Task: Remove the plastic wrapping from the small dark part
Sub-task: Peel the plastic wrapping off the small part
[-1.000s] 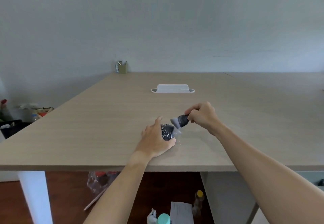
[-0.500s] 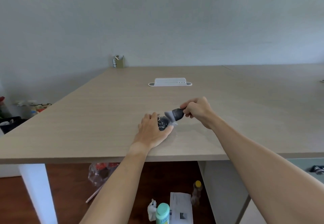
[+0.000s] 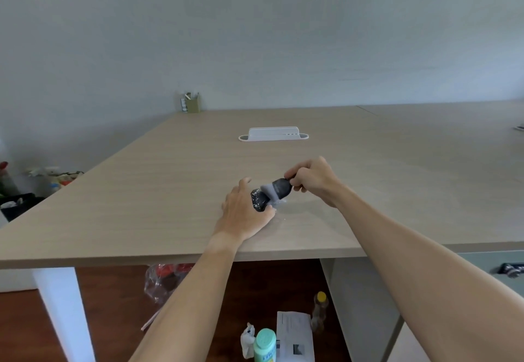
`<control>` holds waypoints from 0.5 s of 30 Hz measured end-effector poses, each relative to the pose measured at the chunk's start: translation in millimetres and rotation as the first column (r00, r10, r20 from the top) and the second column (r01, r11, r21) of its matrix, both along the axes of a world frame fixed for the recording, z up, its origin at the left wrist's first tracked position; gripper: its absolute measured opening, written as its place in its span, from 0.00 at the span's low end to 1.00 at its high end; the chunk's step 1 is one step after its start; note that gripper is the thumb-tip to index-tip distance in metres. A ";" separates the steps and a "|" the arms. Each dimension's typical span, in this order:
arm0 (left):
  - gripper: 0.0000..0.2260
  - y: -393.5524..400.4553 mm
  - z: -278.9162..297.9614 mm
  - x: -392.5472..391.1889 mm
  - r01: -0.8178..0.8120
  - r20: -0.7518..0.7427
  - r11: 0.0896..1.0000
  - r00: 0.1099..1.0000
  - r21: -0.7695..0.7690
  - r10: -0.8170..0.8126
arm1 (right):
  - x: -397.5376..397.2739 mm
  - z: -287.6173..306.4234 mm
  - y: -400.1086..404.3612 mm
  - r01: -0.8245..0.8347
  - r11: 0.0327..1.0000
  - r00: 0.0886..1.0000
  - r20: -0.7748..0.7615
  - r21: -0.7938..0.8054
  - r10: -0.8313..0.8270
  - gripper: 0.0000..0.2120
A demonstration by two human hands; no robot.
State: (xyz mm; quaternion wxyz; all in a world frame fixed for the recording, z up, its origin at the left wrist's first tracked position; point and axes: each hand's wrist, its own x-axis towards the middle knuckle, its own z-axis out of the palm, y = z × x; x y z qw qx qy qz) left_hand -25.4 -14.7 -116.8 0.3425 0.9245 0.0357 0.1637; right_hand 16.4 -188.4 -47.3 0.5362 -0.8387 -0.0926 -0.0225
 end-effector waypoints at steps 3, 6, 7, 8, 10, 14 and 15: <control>0.37 -0.1 0.0 0.1 0.000 0.011 1.000 1.000 -0.001 0.000 | 3.5 -5.1 -2.8 0.058 0.990 0.998 0.045 -0.129 -0.052 0.10; 0.36 1.1 -0.5 -1.0 0.016 0.001 1.000 1.000 -0.023 -0.016 | 7.3 -2.7 -4.1 0.165 0.982 0.983 0.095 -0.088 -0.157 0.14; 0.36 1.6 -0.7 -0.7 0.019 -0.001 0.999 1.000 -0.030 -0.019 | 8.3 -1.0 -3.8 0.183 0.982 0.980 0.094 -0.053 -0.177 0.14; 0.36 1.9 -0.6 -0.7 0.020 -0.001 0.999 1.000 -0.034 -0.020 | 6.7 1.6 -3.3 0.179 0.984 0.981 0.078 -0.025 -0.176 0.13; 0.35 2.5 -1.2 -0.3 0.024 -0.001 0.999 1.000 -0.039 -0.024 | 2.5 4.6 -1.2 0.113 0.993 0.993 0.022 0.019 -0.114 0.10; 0.33 3.6 -1.3 -0.8 0.037 0.003 0.998 0.999 -0.052 -0.037 | 0.6 -2.8 0.4 0.022 0.997 1.000 0.008 -0.077 -0.022 0.11; 0.33 3.4 -0.7 -1.0 0.038 0.012 0.998 0.999 -0.049 -0.038 | 2.1 -4.3 -1.0 0.057 0.992 0.998 0.032 -0.113 -0.054 0.11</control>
